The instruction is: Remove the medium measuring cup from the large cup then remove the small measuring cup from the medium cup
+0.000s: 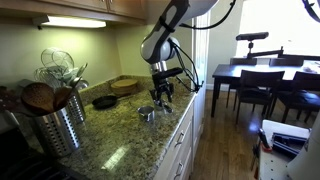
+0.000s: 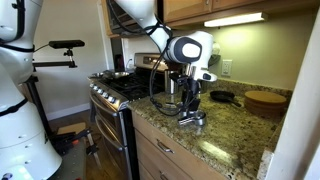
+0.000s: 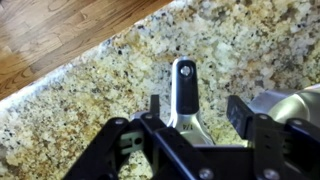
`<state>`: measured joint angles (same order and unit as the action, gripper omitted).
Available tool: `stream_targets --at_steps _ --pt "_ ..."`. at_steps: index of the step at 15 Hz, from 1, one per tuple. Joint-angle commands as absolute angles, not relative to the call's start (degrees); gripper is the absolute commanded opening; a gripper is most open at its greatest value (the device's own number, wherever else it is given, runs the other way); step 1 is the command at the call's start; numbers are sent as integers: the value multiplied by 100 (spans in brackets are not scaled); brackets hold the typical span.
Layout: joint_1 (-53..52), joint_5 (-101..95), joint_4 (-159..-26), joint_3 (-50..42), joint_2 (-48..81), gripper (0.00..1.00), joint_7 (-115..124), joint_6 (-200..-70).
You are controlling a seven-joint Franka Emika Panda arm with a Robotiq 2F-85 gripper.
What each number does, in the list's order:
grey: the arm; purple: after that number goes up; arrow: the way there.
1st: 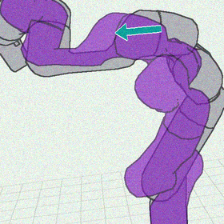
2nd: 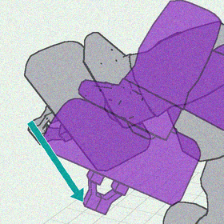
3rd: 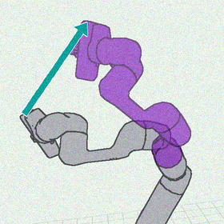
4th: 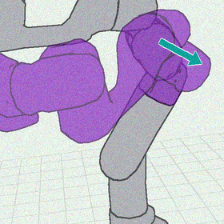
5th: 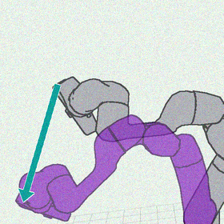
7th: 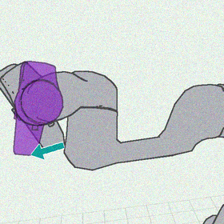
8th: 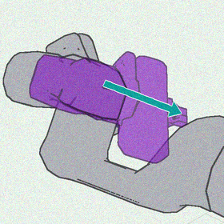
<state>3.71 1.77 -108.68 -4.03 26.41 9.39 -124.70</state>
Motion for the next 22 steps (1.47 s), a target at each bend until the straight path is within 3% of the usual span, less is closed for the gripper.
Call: stream_targets --at_steps 1,9,10,12,21,22 --pt "372 296 -11097 -396 2496 99 924 -12625" --pt "369 325 -11136 -392 2450 97 944 -12568" --pt "368 324 -11154 -393 2446 74 945 -12573" --pt "372 345 -11197 -397 2434 70 954 -12578" --pt "361 376 -11304 -406 2403 8 976 -12579" --pt "360 372 -11306 -408 2398 8 981 -12577"
